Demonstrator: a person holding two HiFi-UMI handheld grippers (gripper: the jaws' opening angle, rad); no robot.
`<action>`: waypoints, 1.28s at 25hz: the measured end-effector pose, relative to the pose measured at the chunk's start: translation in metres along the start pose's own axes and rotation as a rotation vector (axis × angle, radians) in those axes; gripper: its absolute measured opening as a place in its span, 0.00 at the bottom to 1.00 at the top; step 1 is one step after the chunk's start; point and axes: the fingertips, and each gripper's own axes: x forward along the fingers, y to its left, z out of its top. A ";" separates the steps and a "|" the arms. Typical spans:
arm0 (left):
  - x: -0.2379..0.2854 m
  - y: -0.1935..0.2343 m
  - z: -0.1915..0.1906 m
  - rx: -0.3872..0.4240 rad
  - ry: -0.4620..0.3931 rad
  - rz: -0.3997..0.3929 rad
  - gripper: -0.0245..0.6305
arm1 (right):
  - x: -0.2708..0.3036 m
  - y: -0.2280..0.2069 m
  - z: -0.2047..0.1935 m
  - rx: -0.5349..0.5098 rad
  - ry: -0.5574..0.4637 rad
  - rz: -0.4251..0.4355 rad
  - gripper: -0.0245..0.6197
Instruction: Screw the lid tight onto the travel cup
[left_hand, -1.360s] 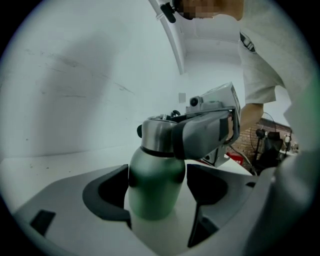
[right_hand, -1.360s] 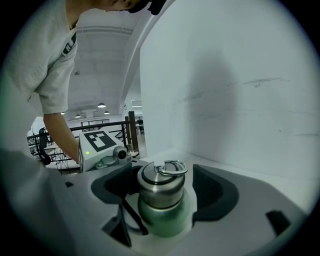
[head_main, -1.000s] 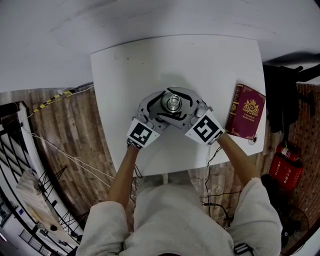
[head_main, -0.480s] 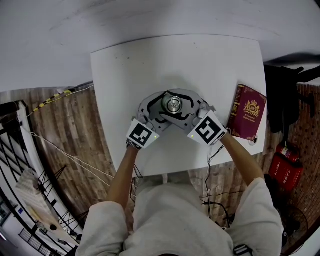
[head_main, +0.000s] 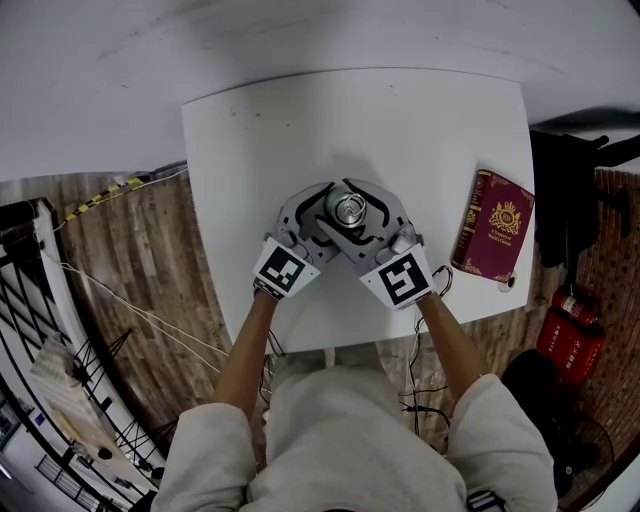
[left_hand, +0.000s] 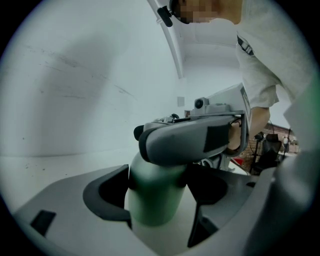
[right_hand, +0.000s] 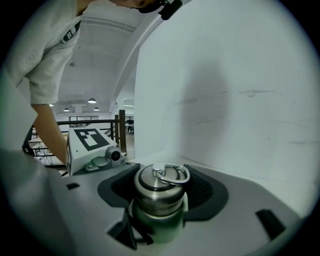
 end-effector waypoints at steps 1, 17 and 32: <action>0.000 0.000 0.000 -0.001 0.000 0.000 0.56 | 0.000 -0.001 0.000 0.008 -0.003 -0.025 0.45; 0.000 0.000 0.000 0.004 -0.009 -0.001 0.56 | 0.000 -0.001 0.005 0.092 -0.077 -0.095 0.60; 0.000 0.000 0.000 0.005 -0.026 -0.007 0.56 | -0.010 0.011 0.003 -0.055 0.035 0.349 0.56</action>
